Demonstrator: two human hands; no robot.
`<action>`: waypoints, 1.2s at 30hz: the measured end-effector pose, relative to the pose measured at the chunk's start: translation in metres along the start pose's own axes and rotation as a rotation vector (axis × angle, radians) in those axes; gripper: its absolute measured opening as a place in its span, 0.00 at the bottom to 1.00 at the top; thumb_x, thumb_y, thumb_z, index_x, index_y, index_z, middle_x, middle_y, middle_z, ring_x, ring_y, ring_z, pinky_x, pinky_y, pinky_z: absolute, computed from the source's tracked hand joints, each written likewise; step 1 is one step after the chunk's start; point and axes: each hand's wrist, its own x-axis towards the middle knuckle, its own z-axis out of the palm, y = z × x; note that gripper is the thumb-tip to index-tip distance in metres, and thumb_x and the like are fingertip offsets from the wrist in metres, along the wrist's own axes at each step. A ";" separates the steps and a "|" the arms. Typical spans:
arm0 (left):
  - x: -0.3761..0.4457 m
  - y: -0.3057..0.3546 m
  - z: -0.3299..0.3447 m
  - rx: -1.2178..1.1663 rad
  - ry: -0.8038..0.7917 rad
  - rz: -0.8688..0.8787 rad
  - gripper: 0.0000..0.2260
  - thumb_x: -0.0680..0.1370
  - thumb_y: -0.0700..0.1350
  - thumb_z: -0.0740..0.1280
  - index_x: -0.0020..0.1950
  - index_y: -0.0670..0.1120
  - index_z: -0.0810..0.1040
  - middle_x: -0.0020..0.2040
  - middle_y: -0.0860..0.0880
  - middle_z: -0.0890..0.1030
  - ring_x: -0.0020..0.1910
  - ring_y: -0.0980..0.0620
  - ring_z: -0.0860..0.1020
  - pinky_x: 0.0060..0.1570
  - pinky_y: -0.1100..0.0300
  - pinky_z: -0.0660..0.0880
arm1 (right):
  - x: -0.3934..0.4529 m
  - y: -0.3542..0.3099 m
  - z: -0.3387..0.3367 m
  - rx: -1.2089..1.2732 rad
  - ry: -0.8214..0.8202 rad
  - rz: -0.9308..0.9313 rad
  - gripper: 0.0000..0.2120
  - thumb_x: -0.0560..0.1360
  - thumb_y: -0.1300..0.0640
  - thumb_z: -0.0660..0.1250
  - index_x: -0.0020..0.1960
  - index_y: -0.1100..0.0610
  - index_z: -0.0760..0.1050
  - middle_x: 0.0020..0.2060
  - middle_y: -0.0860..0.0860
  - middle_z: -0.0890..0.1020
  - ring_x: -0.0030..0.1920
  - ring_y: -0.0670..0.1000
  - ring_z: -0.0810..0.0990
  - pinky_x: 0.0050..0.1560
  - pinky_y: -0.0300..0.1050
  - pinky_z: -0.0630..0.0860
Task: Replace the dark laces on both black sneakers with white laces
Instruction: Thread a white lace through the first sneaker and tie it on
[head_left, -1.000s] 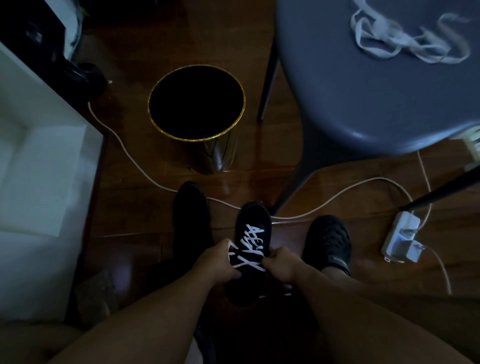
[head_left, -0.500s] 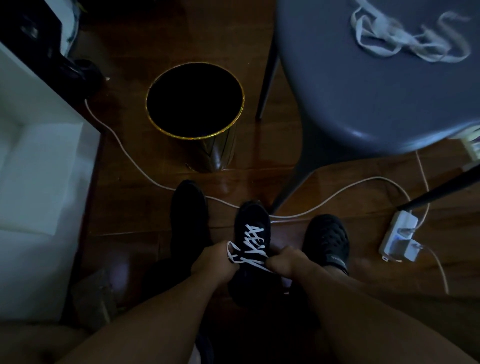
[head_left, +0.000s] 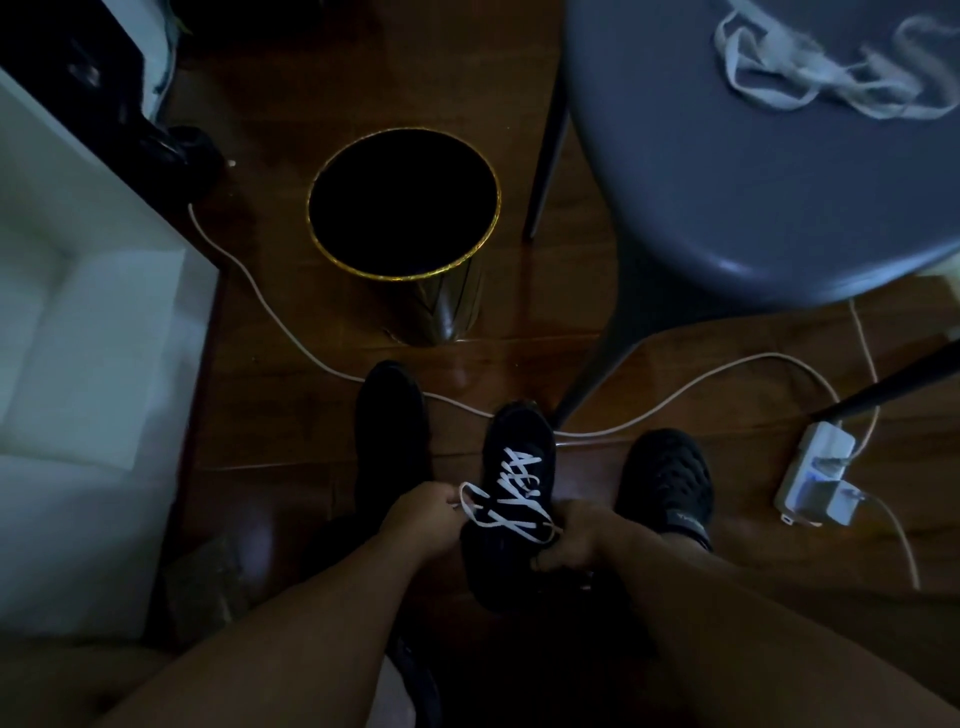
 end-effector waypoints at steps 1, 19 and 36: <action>0.000 0.001 0.000 -0.008 -0.008 -0.020 0.15 0.82 0.60 0.67 0.59 0.54 0.87 0.57 0.51 0.86 0.56 0.49 0.83 0.60 0.53 0.79 | 0.000 -0.001 0.001 -0.050 0.032 -0.019 0.36 0.67 0.46 0.81 0.73 0.48 0.73 0.66 0.51 0.80 0.66 0.54 0.78 0.68 0.46 0.74; -0.004 0.018 -0.005 0.140 0.045 -0.127 0.16 0.79 0.60 0.67 0.38 0.52 0.80 0.42 0.51 0.82 0.46 0.47 0.83 0.48 0.56 0.80 | -0.018 0.033 -0.025 0.160 0.346 0.113 0.21 0.84 0.41 0.59 0.61 0.56 0.81 0.60 0.56 0.83 0.60 0.59 0.81 0.54 0.43 0.73; -0.026 0.044 -0.091 0.733 -0.114 -0.127 0.08 0.80 0.52 0.65 0.52 0.54 0.83 0.50 0.49 0.81 0.48 0.46 0.81 0.53 0.49 0.80 | -0.026 0.030 -0.020 0.294 0.536 0.293 0.14 0.80 0.56 0.63 0.58 0.64 0.80 0.56 0.61 0.83 0.57 0.62 0.82 0.49 0.45 0.73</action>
